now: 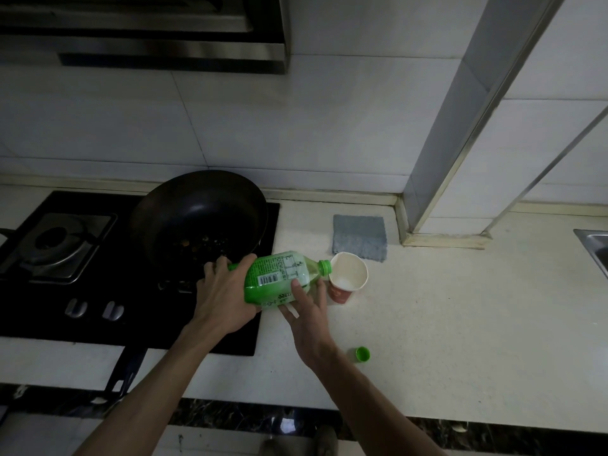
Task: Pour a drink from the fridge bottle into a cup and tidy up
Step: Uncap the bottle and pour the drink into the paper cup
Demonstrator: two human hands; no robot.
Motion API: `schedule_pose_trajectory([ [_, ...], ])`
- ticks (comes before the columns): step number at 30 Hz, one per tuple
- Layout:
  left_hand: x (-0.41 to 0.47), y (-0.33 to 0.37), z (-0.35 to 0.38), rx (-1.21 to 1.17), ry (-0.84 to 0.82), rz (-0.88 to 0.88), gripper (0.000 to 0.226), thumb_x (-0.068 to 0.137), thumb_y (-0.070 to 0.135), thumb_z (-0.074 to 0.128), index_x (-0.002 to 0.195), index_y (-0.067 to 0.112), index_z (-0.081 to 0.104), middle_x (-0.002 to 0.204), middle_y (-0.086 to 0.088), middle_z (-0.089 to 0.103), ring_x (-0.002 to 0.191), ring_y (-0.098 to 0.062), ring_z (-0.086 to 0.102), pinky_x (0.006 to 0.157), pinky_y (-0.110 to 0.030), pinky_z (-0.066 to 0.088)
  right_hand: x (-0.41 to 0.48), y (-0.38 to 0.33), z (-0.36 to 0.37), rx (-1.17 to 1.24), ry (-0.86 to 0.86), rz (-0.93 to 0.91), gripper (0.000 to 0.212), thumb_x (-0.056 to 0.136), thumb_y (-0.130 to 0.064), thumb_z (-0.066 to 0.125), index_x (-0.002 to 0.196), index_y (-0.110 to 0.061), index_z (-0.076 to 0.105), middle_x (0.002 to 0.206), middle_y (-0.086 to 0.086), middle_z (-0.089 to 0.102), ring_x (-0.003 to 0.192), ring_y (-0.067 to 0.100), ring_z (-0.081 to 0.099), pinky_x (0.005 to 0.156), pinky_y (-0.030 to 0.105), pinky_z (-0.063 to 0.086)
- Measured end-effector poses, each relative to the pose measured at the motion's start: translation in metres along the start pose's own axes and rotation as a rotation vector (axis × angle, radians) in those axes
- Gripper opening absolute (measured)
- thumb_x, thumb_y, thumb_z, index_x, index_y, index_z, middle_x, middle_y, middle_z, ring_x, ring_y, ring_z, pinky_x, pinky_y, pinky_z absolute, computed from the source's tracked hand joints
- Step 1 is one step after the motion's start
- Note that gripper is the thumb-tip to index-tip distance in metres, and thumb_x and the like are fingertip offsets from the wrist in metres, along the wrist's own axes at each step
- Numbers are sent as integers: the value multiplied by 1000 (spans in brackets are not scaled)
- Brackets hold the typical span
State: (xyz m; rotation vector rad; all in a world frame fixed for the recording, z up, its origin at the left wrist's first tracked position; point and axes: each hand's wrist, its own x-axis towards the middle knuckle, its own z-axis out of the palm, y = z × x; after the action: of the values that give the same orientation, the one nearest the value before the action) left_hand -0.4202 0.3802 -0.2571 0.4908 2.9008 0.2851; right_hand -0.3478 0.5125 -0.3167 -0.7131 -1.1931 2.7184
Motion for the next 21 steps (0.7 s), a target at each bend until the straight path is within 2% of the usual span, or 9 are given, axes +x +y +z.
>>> schedule_pose_trajectory([
  [3, -4, -3, 7, -131, -11, -19, 93, 66, 39, 83, 143, 33, 32, 129, -12, 46, 122, -35, 40, 95, -46, 44, -3, -5, 6, -35, 22, -102, 51, 91, -8, 64, 130, -35, 46, 123, 4, 67, 110, 17, 67, 84, 31, 57],
  [5, -6, -7, 16, -260, -25, -31, 91, 63, 38, 85, 139, 32, 34, 124, -9, 50, 119, -32, 45, 95, -44, 46, -5, -8, 9, -90, 21, -194, 58, 87, -3, 68, 135, -27, 45, 124, 8, 65, 112, 20, 66, 89, 36, 57],
  [7, -9, -11, 26, -395, -33, -14, 88, 57, 42, 86, 130, 33, 37, 115, 0, 59, 110, -23, 57, 87, -42, 54, -9, -10, 13, -187, 2, -288, 62, 85, 0, 72, 134, -26, 45, 124, 8, 64, 114, 21, 65, 89, 38, 57],
  [9, -13, -12, 36, -572, -37, -26, 83, 57, 35, 90, 123, 32, 40, 108, 8, 63, 97, -12, 64, 74, -32, 59, -12, -7, 15, -318, -19, -370, 67, 82, -7, 77, 136, -28, 43, 127, 8, 60, 117, 23, 63, 91, 43, 56],
  [12, -22, -5, 48, -781, -44, -65, 79, 64, 18, 90, 123, 31, 38, 104, 18, 59, 91, 4, 60, 61, -10, 51, -16, 2, 15, -557, 22, -443, 82, 71, -29, 83, 140, -39, 40, 133, 2, 51, 124, 19, 55, 97, 45, 53],
  [14, -25, -2, 57, -826, -13, -74, 73, 64, 21, 89, 118, 33, 41, 101, 18, 62, 90, 4, 61, 62, -11, 50, -20, 7, 15, -674, 32, -472, 85, 68, -31, 82, 140, -41, 39, 131, -8, 45, 124, 12, 50, 100, 41, 51],
  [16, -25, -2, 66, -848, 38, -76, 58, 63, 25, 87, 110, 27, 53, 96, 11, 69, 88, -1, 67, 65, -20, 56, -25, 9, 15, -801, 40, -527, 85, 68, -28, 82, 140, -42, 37, 129, -13, 40, 124, 9, 45, 102, 38, 48],
  [19, -26, 3, 76, -974, 18, -96, 53, 64, 33, 80, 112, 23, 60, 98, 3, 72, 91, -5, 69, 70, -25, 55, -30, 12, 13, -959, 74, -574, 85, 69, -31, 78, 140, -45, 35, 132, -6, 37, 126, 14, 39, 104, 43, 44],
  [21, -27, 8, 79, -1039, -8, -103, 59, 61, 43, 75, 115, 22, 60, 103, 3, 71, 95, -6, 68, 75, -26, 56, -31, 11, 11, -1016, 88, -582, 85, 69, -27, 79, 141, -42, 37, 133, -3, 35, 127, 15, 36, 105, 37, 41],
])
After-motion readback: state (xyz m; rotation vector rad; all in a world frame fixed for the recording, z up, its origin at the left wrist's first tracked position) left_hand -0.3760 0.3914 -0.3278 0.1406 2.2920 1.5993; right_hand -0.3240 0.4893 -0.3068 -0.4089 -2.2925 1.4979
